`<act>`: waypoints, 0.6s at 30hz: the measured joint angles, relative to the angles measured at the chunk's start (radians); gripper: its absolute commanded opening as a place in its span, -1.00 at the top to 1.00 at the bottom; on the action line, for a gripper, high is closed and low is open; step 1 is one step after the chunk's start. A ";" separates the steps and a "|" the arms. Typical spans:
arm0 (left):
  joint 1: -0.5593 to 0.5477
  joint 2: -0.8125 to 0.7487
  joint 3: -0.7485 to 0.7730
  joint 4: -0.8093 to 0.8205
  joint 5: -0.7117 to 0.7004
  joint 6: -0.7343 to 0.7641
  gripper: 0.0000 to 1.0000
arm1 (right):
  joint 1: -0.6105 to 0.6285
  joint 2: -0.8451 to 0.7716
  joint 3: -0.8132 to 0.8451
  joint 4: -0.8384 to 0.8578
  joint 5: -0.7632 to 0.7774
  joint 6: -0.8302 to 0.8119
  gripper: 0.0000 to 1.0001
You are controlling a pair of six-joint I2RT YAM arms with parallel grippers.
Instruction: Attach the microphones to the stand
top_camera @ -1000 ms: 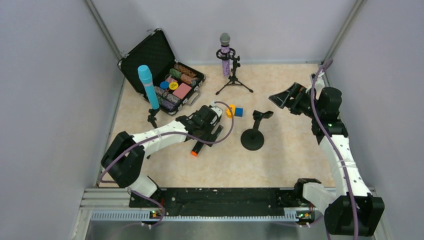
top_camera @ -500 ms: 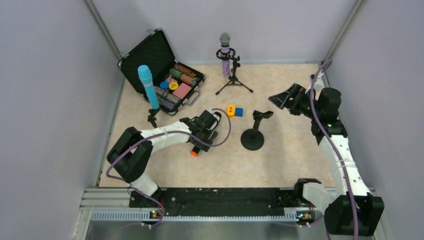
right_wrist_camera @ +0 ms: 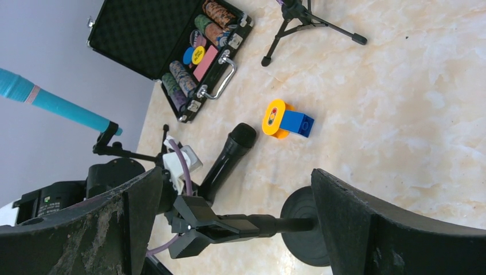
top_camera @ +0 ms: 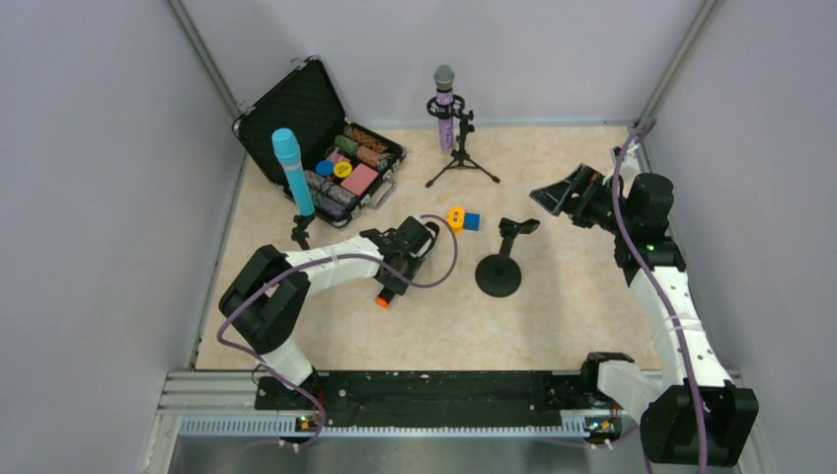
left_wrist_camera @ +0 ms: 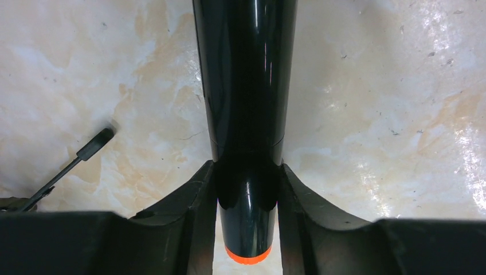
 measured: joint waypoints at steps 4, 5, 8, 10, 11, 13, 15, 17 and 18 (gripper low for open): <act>0.001 0.004 0.013 -0.022 0.005 0.008 1.00 | 0.000 0.000 0.000 0.000 0.000 0.000 -0.97; 0.001 0.004 0.017 -0.027 0.008 0.008 1.00 | 0.000 0.000 0.000 0.000 0.000 0.000 -0.97; 0.001 0.000 0.023 -0.028 0.023 0.009 1.00 | 0.000 0.000 0.000 0.000 -0.001 0.000 -0.97; 0.002 -0.019 0.023 -0.029 0.037 0.010 1.00 | 0.000 0.000 0.000 0.000 -0.002 0.001 -0.97; 0.003 -0.032 0.023 -0.029 0.043 0.010 1.00 | 0.000 0.000 0.000 0.000 -0.003 0.000 -0.97; 0.008 -0.082 0.023 -0.026 0.060 0.009 1.00 | 0.000 0.000 0.000 0.000 -0.005 0.001 -0.97; 0.013 -0.148 0.023 -0.014 0.079 0.008 1.00 | 0.003 0.000 0.000 0.000 -0.007 0.001 -0.97; 0.018 -0.208 0.023 0.005 0.094 0.008 1.00 | 0.005 0.000 0.000 0.000 -0.008 0.001 -0.97; 0.022 -0.240 0.023 0.019 0.106 0.008 1.00 | 0.010 0.000 0.000 0.000 -0.008 0.001 -0.97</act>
